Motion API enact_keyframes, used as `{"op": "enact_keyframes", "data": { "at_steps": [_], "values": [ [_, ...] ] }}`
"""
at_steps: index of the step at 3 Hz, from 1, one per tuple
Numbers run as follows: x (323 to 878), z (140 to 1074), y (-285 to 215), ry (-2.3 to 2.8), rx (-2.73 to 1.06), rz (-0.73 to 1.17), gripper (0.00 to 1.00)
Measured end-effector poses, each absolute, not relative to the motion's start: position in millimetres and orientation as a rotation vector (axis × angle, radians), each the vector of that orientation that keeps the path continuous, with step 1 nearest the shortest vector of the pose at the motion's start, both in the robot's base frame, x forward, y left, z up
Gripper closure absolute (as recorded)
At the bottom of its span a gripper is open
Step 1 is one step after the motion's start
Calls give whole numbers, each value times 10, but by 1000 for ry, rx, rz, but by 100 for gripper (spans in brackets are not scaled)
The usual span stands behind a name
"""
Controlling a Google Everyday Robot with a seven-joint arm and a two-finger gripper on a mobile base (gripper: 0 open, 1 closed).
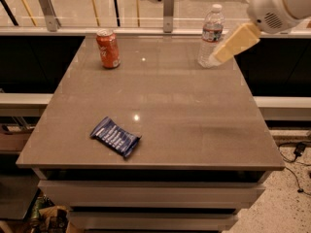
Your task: Pick coke can
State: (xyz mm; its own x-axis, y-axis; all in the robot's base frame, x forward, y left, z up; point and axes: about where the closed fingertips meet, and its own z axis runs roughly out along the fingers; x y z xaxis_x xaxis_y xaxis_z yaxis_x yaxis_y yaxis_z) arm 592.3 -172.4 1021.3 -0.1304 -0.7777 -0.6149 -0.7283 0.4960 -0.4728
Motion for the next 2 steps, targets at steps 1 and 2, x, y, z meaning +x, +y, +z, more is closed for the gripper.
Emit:
{"op": "enact_keyframes", "data": {
  "at_steps": [1,2],
  "values": [
    [5977,10040,-1291,1825,-1242,64,0],
    [6054,9914,-972,1783,-1208,162,0]
  ]
}}
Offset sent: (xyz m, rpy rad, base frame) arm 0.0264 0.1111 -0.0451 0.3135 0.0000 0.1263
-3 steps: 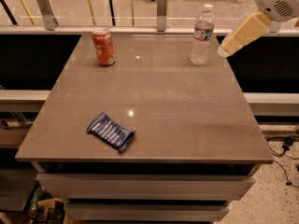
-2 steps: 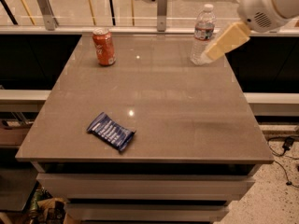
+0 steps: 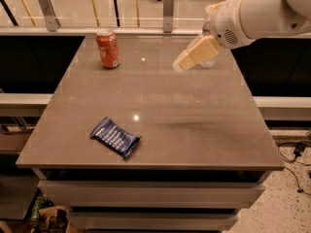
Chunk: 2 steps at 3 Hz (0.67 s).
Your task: Pick coke can
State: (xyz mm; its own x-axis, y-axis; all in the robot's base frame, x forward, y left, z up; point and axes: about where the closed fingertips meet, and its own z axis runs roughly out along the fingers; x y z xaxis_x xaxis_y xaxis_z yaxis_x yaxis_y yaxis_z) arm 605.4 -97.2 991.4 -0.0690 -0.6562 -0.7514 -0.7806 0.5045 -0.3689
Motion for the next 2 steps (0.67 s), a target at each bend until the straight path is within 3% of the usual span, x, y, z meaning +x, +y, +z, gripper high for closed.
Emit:
{"op": "enact_keyframes", "data": {
  "at_steps": [2],
  "values": [
    [6361,9608,-538,1791,-1071,312,0]
  ]
}}
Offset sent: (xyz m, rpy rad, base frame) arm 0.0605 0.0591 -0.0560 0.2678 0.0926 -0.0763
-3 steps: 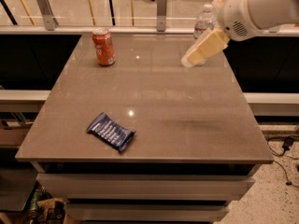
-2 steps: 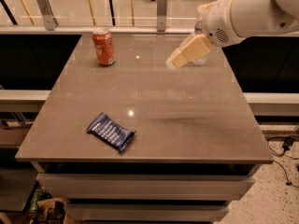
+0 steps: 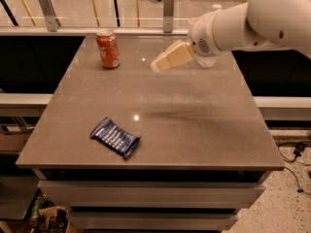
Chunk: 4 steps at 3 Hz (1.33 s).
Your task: Pick coke can
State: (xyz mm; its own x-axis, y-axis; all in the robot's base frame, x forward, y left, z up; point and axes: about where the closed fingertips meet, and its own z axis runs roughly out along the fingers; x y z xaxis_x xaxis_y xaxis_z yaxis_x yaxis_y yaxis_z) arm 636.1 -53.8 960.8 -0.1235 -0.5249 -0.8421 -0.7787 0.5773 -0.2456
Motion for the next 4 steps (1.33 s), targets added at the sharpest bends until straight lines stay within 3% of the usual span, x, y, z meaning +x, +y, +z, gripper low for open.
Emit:
{"op": "enact_keyframes", "data": {
  "at_steps": [1,2,4],
  "values": [
    [6576,9421,-350,1816,-1020,383,0],
    [6756,9266,236,1808,-1034,443,0],
    [6894,9175,338,1797,-1022,475,0]
  ]
}}
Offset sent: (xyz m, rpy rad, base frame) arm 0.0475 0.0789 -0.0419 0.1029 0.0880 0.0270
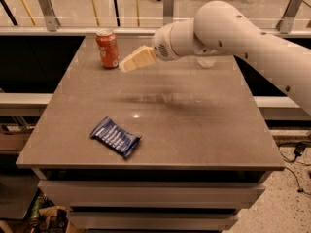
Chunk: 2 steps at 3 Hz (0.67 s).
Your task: Pick coke can
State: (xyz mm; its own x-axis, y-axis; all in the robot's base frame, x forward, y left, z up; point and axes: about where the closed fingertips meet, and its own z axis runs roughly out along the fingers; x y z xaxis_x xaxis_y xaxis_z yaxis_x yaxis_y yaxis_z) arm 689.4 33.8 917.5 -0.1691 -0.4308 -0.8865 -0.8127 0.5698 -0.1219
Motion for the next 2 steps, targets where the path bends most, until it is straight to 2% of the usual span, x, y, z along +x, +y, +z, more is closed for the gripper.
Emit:
{"op": "enact_keyframes", "data": {
  "at_steps": [2],
  "values": [
    [7219,8956,719,1773,-1035,550,0]
  ]
}}
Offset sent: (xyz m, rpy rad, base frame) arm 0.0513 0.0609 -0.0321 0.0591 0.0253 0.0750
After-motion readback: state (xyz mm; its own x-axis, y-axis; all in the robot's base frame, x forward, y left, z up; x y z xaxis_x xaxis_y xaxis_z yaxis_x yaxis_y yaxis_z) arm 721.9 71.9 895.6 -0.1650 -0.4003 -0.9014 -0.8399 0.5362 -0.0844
